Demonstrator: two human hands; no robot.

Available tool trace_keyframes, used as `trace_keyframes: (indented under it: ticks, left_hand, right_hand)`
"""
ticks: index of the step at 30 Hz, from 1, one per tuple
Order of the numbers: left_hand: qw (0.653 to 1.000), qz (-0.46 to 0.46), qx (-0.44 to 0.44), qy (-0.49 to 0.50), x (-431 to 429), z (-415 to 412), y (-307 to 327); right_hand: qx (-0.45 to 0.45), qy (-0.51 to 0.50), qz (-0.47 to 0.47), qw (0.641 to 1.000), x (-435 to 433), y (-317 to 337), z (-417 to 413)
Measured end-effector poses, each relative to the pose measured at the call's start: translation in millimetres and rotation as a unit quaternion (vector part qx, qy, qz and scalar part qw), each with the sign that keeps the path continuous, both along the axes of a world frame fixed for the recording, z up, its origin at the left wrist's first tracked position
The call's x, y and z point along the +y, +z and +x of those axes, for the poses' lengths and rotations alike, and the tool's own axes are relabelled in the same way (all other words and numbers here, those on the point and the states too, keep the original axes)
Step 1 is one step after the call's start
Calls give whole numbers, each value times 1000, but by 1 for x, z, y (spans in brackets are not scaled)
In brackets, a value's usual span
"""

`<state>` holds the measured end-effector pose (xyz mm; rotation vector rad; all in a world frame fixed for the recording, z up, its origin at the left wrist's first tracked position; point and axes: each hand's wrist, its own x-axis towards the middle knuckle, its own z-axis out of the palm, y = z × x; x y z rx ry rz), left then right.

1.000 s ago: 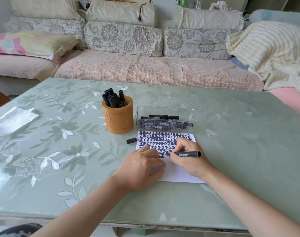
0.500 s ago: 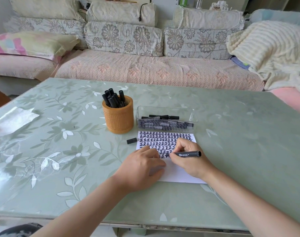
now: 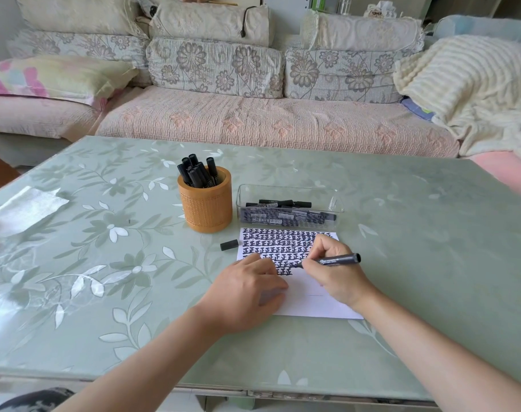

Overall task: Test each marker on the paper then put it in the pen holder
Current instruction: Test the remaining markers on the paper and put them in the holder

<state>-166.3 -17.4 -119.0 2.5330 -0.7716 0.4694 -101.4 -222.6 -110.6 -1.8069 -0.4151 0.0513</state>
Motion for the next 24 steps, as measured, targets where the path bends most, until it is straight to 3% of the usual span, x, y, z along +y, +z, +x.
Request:
trace_keyframes:
  ticks: [3,7,13,18,24]
  left_hand:
    - [1000,-3,4,-9,1,1,1]
    - [1000,-6,-7,-13,10,8,7]
    - [988,-27,-59,140,44,30,18]
    - [976,9,-12,216,64,37,17]
    - [968,28,75,238,70,41,13]
  right_hand:
    - [28,-7,41,999,-2,2,0]
    - [3,-4,17,1000,3,13,0]
    - [16,75,1,997,7,24,5]
    - [97,115,10,989,17,33,7]
    - [57,112,-72,989,25,37,11]
